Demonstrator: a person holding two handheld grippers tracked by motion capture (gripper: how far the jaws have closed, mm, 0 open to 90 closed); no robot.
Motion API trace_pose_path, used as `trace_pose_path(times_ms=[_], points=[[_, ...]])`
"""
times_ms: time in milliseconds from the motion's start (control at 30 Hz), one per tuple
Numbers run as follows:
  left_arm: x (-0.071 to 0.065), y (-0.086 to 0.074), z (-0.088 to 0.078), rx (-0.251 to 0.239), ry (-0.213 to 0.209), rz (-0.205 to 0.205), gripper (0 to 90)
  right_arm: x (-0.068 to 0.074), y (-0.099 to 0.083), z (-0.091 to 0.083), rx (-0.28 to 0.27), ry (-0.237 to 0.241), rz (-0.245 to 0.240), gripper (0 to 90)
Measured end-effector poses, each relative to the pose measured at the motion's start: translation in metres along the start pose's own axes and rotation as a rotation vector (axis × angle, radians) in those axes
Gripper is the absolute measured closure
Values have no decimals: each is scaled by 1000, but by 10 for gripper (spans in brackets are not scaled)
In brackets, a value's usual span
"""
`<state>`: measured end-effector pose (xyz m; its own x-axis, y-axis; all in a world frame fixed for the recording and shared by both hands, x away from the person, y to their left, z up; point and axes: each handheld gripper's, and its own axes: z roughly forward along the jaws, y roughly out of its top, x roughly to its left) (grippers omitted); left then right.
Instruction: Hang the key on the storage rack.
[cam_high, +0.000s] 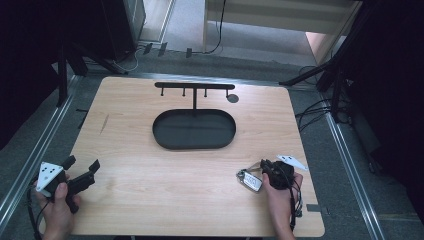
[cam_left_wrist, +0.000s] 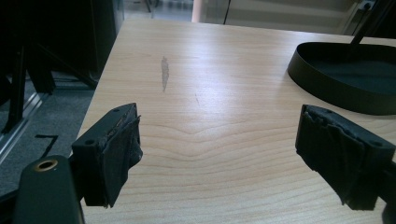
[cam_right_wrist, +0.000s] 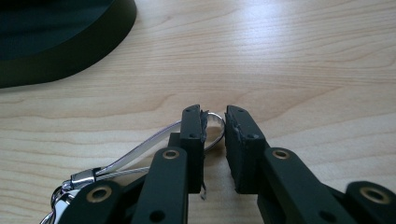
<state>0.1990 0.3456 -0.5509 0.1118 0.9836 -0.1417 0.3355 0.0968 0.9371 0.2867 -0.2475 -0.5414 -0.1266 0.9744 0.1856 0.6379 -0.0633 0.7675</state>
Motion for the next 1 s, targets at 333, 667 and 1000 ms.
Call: trace_pose_path(times_ms=[333,667,1000], points=[[0,0,0,1,-4,0,142,-6,-1,-6,-17,-12,-3,893],[0,0,0,1,-6,1,142,-6,0,-11,-38,1,11,880],[0,0,0,2,-8,2,142,-5,-2,-13,18,-22,44,700]])
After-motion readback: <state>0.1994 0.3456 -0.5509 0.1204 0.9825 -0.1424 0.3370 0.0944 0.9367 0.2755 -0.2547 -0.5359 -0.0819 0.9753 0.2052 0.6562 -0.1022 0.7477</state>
